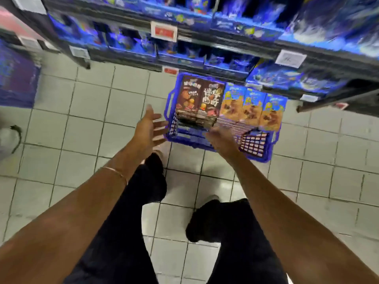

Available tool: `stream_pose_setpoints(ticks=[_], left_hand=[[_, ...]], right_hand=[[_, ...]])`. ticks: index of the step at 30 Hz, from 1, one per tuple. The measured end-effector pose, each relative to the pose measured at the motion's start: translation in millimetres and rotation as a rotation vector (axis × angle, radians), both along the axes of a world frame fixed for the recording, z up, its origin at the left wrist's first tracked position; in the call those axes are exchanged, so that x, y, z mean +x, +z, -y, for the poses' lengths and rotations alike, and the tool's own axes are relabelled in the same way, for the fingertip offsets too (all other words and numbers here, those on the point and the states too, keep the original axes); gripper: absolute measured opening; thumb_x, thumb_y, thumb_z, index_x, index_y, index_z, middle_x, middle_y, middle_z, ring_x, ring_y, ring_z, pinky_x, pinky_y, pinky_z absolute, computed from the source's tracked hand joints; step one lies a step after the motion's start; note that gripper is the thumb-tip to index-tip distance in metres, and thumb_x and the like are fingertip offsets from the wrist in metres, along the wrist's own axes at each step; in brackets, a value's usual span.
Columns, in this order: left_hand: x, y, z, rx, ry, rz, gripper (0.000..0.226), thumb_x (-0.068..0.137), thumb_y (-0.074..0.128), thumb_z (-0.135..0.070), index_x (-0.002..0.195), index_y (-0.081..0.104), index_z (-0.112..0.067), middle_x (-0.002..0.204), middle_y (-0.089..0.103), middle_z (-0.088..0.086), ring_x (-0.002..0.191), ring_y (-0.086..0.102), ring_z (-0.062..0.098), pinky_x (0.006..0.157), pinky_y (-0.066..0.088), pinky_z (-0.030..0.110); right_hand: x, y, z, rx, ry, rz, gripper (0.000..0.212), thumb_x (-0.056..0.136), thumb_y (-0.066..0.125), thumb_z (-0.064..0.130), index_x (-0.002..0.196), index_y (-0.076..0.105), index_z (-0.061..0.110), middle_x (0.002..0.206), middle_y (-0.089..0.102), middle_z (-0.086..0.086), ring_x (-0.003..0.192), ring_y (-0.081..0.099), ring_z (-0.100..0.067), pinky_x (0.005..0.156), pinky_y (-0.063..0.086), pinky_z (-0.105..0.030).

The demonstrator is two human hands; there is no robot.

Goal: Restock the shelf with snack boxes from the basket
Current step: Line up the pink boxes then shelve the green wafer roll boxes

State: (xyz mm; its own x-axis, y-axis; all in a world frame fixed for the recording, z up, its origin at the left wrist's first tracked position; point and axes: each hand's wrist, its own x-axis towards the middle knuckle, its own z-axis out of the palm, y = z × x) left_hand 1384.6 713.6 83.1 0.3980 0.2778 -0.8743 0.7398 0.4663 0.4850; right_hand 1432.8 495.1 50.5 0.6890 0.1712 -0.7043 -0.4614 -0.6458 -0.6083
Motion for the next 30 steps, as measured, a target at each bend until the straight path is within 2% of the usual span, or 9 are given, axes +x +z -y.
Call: stream_pose_setpoints(ticks=[6,7,9,12,14,19,23,25,30], left_hand=[[49.4,-122.8,-18.2,-0.013,-0.069,0.052,0.070,0.105,0.020,-0.076,0.111,0.059,-0.018,0.099,0.068,0.001,0.079,0.065,0.019,0.067,0.042,0.029],[59.0,-137.4,-21.2,0.004,-0.063,0.074,0.068,0.106,0.019,-0.075,0.104,0.059,-0.019,0.095,0.067,0.001,0.076,0.064,0.018,0.067,0.040,0.029],[75.7,-156.0,-22.2,0.030,-0.041,0.114,0.065,0.107,0.020,-0.073,0.096,0.057,-0.021,0.087,0.066,-0.002,0.072,0.064,0.017,0.065,0.039,0.027],[88.4,-171.6,-15.8,0.066,-0.059,0.201,0.064,0.107,0.022,-0.072,0.099,0.058,-0.020,0.094,0.072,0.000,0.083,0.070,0.018,0.070,0.045,0.030],[84.9,-173.6,-10.8,0.093,-0.064,0.227,0.063,0.108,0.025,-0.071,0.106,0.062,-0.020,0.108,0.077,0.002,0.098,0.073,0.021,0.077,0.049,0.034],[72.4,-155.3,0.1,0.125,-0.046,0.272,0.063,0.109,0.029,-0.069,0.118,0.065,-0.018,0.115,0.078,0.004,0.104,0.074,0.024,0.076,0.050,0.034],[61.4,-140.0,-0.8,0.189,-0.039,0.320,0.058,0.107,0.033,-0.070,0.102,0.066,-0.022,0.093,0.074,-0.002,0.092,0.068,0.020,0.071,0.047,0.031],[57.2,-138.3,2.0,0.176,-0.035,0.349,0.061,0.106,0.034,-0.072,0.106,0.067,-0.022,0.090,0.075,-0.004,0.089,0.067,0.019,0.072,0.047,0.032],[54.9,-132.2,34.1,0.000,-0.047,0.448,0.081,0.099,0.026,-0.084,0.107,0.073,-0.018,0.107,0.079,0.004,0.097,0.074,0.030,0.091,0.056,0.043]], right_hand=[[40.8,-141.8,-30.1,-0.010,0.426,0.149,0.018,0.095,0.071,0.025,0.107,0.074,0.013,0.103,0.073,-0.001,0.099,0.066,-0.013,0.087,0.051,-0.033],[47.0,-157.0,-30.9,0.034,0.484,0.135,0.004,0.095,0.072,0.021,0.099,0.073,0.022,0.094,0.070,0.011,0.089,0.064,0.003,0.081,0.048,-0.022],[57.2,-183.0,-31.8,0.077,0.601,0.151,0.029,0.094,0.073,0.018,0.076,0.056,0.034,0.073,0.051,0.025,0.070,0.052,0.017,0.070,0.037,-0.011],[57.5,-204.4,-34.3,0.066,0.693,0.175,0.014,0.090,0.077,0.029,0.097,0.066,0.024,0.095,0.061,0.015,0.087,0.055,0.003,0.080,0.044,-0.026],[57.6,-210.7,-31.2,0.059,0.722,0.237,0.039,0.086,0.080,0.033,0.120,0.067,0.017,0.120,0.066,0.003,0.106,0.058,-0.009,0.093,0.047,-0.031],[52.6,-185.2,-14.5,0.173,0.665,0.372,0.038,0.093,0.073,0.033,0.127,0.065,0.018,0.128,0.065,0.003,0.120,0.060,-0.013,0.107,0.046,-0.041],[64.4,-141.4,5.8,0.427,0.345,0.329,0.009,0.098,0.065,0.039,0.104,0.068,0.045,0.106,0.070,0.029,0.102,0.059,0.017,0.087,0.048,-0.025],[70.4,-124.1,7.9,0.592,0.191,0.277,0.009,0.100,0.063,0.037,0.101,0.070,0.032,0.099,0.076,0.014,0.088,0.070,-0.003,0.073,0.053,-0.021],[77.6,-102.3,3.3,0.921,-0.096,0.148,0.014,0.092,0.062,0.033,0.086,0.074,0.027,0.093,0.075,-0.005,0.091,0.070,-0.026,0.088,0.052,-0.044]])
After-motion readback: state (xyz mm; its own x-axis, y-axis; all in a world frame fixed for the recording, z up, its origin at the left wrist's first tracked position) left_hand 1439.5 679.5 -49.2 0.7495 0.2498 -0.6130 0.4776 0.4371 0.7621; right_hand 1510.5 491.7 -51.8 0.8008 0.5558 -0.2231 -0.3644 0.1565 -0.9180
